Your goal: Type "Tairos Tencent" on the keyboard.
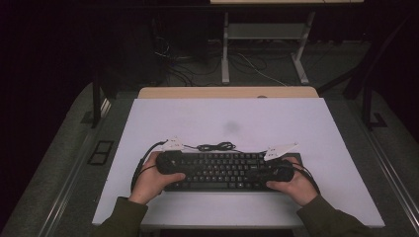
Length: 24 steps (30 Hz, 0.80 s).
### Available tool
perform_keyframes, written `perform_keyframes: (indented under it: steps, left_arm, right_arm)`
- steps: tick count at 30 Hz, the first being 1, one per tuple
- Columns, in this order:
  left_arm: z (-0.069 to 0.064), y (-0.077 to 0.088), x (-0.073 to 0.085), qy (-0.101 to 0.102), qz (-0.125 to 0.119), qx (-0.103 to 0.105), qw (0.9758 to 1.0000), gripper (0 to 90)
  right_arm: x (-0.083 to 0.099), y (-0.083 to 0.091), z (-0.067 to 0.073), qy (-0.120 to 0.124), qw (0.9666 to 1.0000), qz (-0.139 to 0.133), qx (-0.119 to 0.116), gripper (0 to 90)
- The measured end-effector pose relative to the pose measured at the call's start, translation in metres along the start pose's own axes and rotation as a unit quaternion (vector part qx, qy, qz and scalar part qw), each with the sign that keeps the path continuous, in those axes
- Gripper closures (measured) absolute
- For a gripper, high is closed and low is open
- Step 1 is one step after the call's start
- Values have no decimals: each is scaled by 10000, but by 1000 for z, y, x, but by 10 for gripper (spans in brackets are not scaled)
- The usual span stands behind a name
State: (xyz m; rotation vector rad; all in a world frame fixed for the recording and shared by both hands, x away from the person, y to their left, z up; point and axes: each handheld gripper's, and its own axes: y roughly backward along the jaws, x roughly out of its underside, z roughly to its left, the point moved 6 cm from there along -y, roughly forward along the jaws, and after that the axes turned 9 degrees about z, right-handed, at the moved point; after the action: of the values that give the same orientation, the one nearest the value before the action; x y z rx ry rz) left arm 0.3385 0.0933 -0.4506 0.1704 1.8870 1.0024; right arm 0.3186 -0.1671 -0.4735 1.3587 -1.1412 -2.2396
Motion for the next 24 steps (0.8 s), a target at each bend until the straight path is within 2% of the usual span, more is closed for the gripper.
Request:
perform_keyframes:
  steps: [9, 17, 24]
  left_arm:
    - [-2, 5, 2, -48, -55, 11, 10000, 464]
    - [-1, 9, 6, -56, -96, 9, 9999, 460]
    - [-1, 11, 11, -24, -108, 52, 9999, 446]
  right_arm:
    - [-6, 8, 0, -8, 9995, -308, 26, 596]
    - [-10, 11, -1, -36, 9986, -523, -1, 458]
    - [-16, 12, -3, -45, 9978, -659, -30, 420]
